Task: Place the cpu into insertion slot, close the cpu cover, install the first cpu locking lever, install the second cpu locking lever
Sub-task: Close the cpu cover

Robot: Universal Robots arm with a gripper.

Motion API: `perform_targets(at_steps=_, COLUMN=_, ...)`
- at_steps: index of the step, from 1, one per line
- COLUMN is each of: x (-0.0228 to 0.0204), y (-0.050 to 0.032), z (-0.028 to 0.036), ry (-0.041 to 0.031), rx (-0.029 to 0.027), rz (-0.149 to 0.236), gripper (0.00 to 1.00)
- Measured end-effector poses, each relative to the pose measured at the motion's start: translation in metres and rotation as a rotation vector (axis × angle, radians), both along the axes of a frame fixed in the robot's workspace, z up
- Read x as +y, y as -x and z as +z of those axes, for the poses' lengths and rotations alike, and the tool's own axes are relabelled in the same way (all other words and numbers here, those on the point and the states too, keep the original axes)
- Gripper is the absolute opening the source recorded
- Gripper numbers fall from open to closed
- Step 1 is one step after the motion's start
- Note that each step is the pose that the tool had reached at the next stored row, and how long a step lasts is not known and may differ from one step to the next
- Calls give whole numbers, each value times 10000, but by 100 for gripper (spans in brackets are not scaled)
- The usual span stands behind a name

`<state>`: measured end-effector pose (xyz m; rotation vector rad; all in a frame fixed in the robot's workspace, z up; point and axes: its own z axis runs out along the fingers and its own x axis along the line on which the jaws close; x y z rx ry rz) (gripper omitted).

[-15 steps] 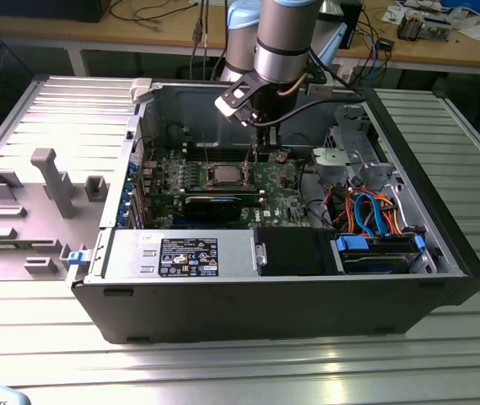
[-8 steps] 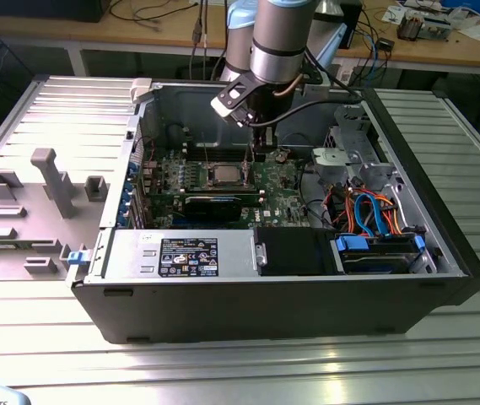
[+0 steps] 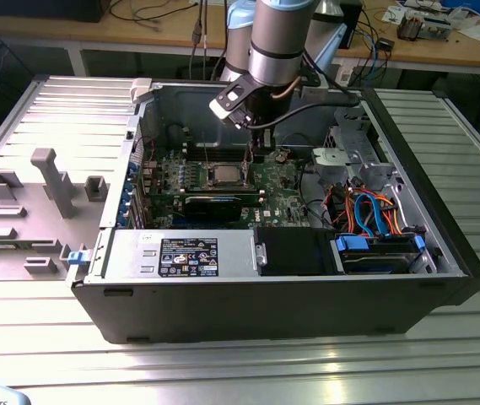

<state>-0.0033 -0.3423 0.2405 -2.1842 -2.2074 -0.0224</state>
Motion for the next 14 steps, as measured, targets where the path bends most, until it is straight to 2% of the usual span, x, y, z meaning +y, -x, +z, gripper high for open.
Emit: perform_targets(at_steps=14, x=0, y=116, z=-18, ry=-36, rx=-1, rz=0, gripper=11)
